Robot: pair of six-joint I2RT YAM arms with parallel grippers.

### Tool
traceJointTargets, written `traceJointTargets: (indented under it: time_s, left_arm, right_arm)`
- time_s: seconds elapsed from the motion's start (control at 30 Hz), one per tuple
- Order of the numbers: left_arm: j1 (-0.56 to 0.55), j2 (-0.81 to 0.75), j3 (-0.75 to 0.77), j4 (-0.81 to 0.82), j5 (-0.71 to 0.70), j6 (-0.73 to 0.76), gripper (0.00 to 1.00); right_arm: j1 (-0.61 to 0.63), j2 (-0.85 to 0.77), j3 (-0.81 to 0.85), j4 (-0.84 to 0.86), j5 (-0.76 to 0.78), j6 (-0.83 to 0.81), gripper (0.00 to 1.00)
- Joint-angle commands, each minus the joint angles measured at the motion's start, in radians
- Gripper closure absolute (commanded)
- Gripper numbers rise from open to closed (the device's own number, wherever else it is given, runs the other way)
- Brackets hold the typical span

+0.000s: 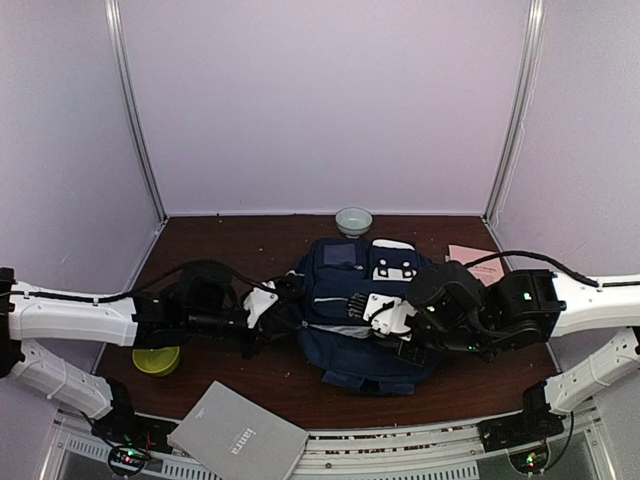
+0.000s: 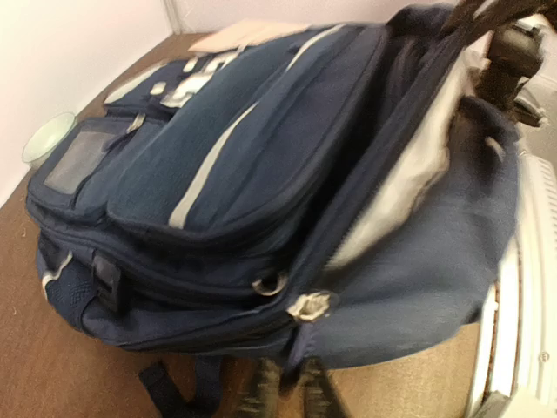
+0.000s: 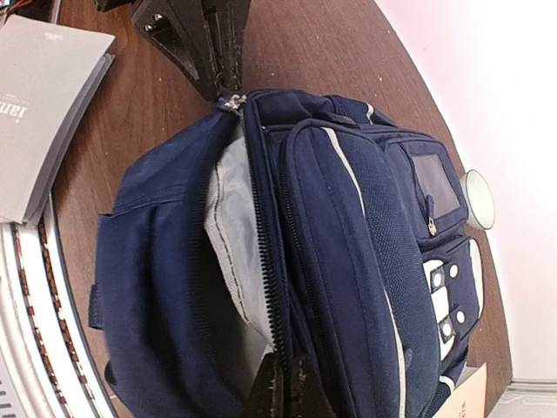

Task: Pack the student bag
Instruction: Unzip the largest pocket of the student bag.

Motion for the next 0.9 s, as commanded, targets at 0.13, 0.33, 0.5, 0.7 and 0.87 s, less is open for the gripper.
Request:
traceJointTargets:
  time_s: [0.13, 0.33, 0.5, 0.7, 0.87]
  left_arm:
    - [-0.072, -0.012, -0.063, -0.005, -0.309, 0.111, 0.56]
    - [-0.074, -0.006, -0.065, 0.014, -0.089, 0.097, 0.64]
    - [-0.069, 0.051, -0.134, 0.293, 0.142, -0.116, 0.71]
    - [-0.066, 0.185, -0.051, 0.322, 0.178, -0.201, 0.63]
    - [-0.049, 0.206, -0.056, 0.326, 0.116, -0.216, 0.54]
  right_arm:
    - [0.009, -0.016, 0.032, -0.009, 0.052, -0.020, 1.00]
    - [0.009, -0.024, 0.022, 0.008, 0.049, -0.019, 1.00]
    - [0.008, -0.027, 0.014, 0.014, 0.052, -0.018, 1.00]
    - [0.008, -0.025, 0.021, 0.012, 0.051, -0.016, 1.00]
    - [0.008, -0.037, 0.021, 0.009, 0.048, -0.014, 1.00]
